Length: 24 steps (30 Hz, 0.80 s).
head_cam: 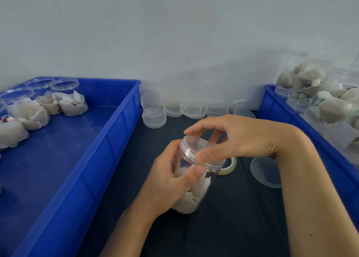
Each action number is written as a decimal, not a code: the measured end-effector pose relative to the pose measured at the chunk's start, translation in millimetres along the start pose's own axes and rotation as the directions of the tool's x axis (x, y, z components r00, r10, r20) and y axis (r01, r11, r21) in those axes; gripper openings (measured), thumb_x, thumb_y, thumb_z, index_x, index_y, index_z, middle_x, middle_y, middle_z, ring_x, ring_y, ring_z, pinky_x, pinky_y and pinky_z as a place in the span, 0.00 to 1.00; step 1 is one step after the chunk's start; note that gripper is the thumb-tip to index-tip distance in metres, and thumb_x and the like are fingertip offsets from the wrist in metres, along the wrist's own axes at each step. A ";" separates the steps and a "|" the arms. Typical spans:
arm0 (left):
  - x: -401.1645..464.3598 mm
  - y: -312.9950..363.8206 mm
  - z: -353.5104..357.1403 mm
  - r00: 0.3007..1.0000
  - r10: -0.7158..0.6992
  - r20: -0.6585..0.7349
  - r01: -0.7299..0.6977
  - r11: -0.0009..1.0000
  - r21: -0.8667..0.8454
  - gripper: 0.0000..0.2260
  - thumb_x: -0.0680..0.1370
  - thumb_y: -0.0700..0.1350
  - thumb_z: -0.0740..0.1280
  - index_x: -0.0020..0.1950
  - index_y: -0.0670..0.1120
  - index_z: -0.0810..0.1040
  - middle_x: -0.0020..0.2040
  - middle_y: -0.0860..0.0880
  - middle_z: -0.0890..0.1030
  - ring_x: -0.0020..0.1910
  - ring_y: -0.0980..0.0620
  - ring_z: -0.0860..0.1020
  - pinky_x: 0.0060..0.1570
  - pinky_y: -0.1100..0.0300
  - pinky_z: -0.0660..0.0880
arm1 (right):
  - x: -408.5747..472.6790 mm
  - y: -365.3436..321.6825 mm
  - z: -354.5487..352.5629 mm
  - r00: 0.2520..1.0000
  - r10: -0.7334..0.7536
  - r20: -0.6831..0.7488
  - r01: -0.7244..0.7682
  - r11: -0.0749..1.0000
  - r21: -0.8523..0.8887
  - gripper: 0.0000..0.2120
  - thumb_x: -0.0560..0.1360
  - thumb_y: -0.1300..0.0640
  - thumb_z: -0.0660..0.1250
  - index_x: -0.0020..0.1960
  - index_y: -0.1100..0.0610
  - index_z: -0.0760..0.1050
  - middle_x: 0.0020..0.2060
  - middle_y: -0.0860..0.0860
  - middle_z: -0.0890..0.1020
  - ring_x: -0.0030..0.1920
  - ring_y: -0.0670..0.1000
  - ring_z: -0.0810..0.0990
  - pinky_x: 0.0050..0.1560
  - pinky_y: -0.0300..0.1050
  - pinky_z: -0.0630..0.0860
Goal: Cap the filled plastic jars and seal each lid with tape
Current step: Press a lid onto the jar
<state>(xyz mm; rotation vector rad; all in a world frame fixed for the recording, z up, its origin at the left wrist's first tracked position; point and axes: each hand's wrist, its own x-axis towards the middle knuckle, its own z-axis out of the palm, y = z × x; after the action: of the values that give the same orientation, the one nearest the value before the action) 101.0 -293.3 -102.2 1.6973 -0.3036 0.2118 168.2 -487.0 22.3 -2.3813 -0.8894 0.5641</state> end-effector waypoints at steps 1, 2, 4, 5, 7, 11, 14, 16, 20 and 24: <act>-0.2 -0.1 0.9 1.000 0.000 0.005 0.000 1.000 0.005 0.21 0.73 0.60 0.75 0.65 0.60 0.79 0.61 0.54 0.85 0.62 0.51 0.83 0.57 0.60 0.79 | 0.9 -1.3 0.7 1.000 0.024 -0.007 -0.024 0.999 -0.025 0.29 0.68 0.29 0.74 0.68 0.32 0.75 0.59 0.29 0.80 0.53 0.35 0.81 0.58 0.42 0.76; -0.4 -0.1 1.8 1.000 0.004 0.004 -0.004 1.000 0.016 0.23 0.72 0.60 0.77 0.66 0.60 0.78 0.61 0.54 0.84 0.62 0.52 0.83 0.57 0.61 0.79 | 1.9 -2.8 1.6 0.999 0.051 -0.014 -0.051 0.998 -0.047 0.30 0.67 0.25 0.72 0.66 0.32 0.76 0.58 0.30 0.80 0.52 0.34 0.81 0.58 0.43 0.76; -0.5 0.1 4.0 0.999 0.032 -0.021 -0.031 0.999 0.042 0.24 0.71 0.58 0.78 0.65 0.62 0.78 0.61 0.56 0.84 0.62 0.53 0.83 0.57 0.63 0.78 | 4.6 -5.7 4.1 0.993 0.111 -0.036 -0.113 0.990 -0.080 0.30 0.64 0.20 0.69 0.61 0.32 0.78 0.54 0.33 0.82 0.50 0.35 0.82 0.59 0.45 0.78; -0.7 0.2 5.3 0.998 0.049 -0.037 -0.047 0.998 0.049 0.23 0.71 0.56 0.78 0.65 0.62 0.78 0.61 0.56 0.84 0.62 0.53 0.83 0.57 0.64 0.78 | 5.9 -7.6 5.5 0.989 0.138 -0.051 -0.142 0.985 -0.095 0.31 0.62 0.18 0.67 0.59 0.33 0.79 0.53 0.34 0.83 0.50 0.37 0.83 0.59 0.46 0.78; -1.8 0.4 7.7 0.995 0.074 -0.071 -0.071 0.996 0.045 0.23 0.72 0.54 0.77 0.66 0.61 0.78 0.62 0.56 0.84 0.63 0.53 0.83 0.57 0.64 0.78 | 8.0 -12.2 8.8 0.980 0.179 -0.086 -0.190 0.972 -0.136 0.35 0.59 0.15 0.62 0.58 0.34 0.79 0.52 0.36 0.83 0.52 0.40 0.82 0.59 0.48 0.79; -1.3 0.4 9.7 0.982 0.092 -0.168 -0.080 0.994 0.075 0.24 0.72 0.56 0.77 0.67 0.59 0.77 0.62 0.57 0.84 0.62 0.55 0.83 0.54 0.67 0.78 | 7.3 -19.5 10.8 0.983 0.159 -0.096 -0.173 0.970 -0.168 0.39 0.63 0.17 0.60 0.70 0.33 0.73 0.61 0.33 0.78 0.58 0.40 0.79 0.63 0.48 0.77; -0.4 -0.7 11.0 0.971 0.076 -0.225 -0.056 0.994 0.093 0.25 0.70 0.56 0.79 0.66 0.61 0.77 0.60 0.59 0.84 0.60 0.58 0.83 0.52 0.69 0.78 | 6.2 -19.9 10.9 0.990 0.123 -0.065 -0.132 0.979 -0.156 0.31 0.71 0.27 0.70 0.72 0.32 0.70 0.59 0.32 0.78 0.57 0.39 0.79 0.64 0.50 0.77; -0.4 -2.3 12.2 0.967 0.066 -0.244 -0.043 0.994 0.101 0.26 0.69 0.55 0.80 0.65 0.62 0.77 0.60 0.59 0.84 0.59 0.58 0.84 0.51 0.69 0.78 | 8.0 -19.9 12.3 0.991 0.103 -0.083 -0.115 0.982 -0.151 0.26 0.71 0.33 0.72 0.68 0.31 0.72 0.58 0.32 0.78 0.54 0.39 0.80 0.62 0.50 0.79; 0.7 -1.9 10.7 0.962 0.077 -0.261 -0.047 0.992 0.121 0.25 0.68 0.55 0.80 0.63 0.61 0.79 0.57 0.59 0.86 0.56 0.58 0.85 0.49 0.69 0.78 | 9.1 -16.4 11.1 0.997 0.043 -0.061 -0.051 0.991 -0.124 0.29 0.72 0.42 0.75 0.70 0.29 0.71 0.64 0.30 0.74 0.62 0.37 0.76 0.67 0.48 0.76; 0.8 1.8 4.7 0.981 0.018 -0.194 -0.002 0.997 0.080 0.24 0.69 0.61 0.80 0.62 0.57 0.81 0.55 0.58 0.87 0.56 0.58 0.85 0.52 0.65 0.80 | 4.6 -8.3 5.8 0.997 -0.036 0.073 0.038 0.999 -0.031 0.34 0.73 0.46 0.79 0.73 0.26 0.70 0.70 0.26 0.71 0.73 0.34 0.68 0.76 0.48 0.67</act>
<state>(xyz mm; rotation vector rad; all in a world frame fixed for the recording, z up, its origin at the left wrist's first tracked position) 101.0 -298.3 -100.9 1.7381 -0.1594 0.3993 164.3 -476.5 22.0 -2.3814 -0.9789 0.6297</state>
